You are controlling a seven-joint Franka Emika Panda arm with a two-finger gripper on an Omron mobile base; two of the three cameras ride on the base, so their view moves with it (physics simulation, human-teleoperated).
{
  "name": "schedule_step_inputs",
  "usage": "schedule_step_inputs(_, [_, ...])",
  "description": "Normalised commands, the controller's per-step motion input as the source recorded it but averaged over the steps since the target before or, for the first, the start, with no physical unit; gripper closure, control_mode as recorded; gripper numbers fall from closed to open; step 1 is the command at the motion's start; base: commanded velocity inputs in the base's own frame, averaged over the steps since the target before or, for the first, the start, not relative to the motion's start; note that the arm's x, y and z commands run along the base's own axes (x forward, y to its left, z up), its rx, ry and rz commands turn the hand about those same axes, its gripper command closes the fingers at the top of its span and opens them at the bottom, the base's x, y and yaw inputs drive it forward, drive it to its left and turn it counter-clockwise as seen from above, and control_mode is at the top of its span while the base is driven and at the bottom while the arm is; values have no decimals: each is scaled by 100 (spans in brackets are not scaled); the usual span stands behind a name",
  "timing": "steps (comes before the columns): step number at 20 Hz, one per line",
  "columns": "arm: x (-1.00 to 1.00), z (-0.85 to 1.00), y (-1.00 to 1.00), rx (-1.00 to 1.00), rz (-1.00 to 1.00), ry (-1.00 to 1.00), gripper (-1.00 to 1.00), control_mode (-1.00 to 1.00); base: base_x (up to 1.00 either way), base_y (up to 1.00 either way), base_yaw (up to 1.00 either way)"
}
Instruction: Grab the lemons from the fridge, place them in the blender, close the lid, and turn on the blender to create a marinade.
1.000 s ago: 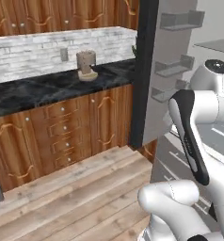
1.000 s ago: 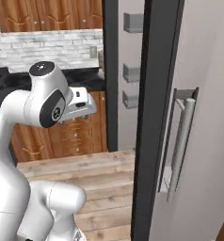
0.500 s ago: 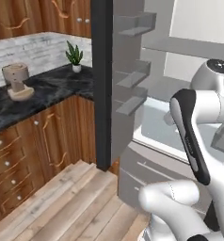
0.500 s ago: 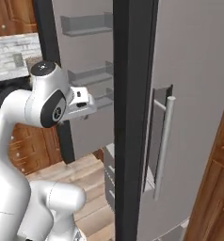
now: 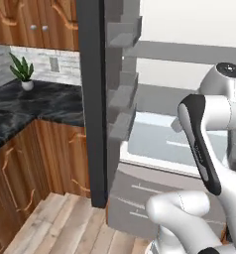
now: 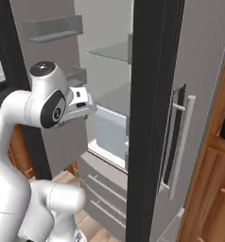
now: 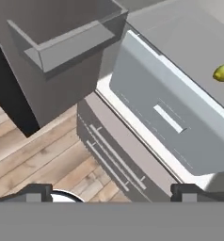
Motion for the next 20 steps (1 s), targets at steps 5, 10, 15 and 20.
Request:
schedule_step_inputs(5, [0,0,0,0,0,0,-100,100,73,50,-67])
schedule_step_inputs(10, [0,0,0,0,0,0,-100,100,28,11,-70])
schedule_step_inputs(15, [0,0,0,0,0,0,-100,100,20,34,-59])
schedule_step_inputs(20, [0,0,0,0,0,0,-100,100,31,35,-15])
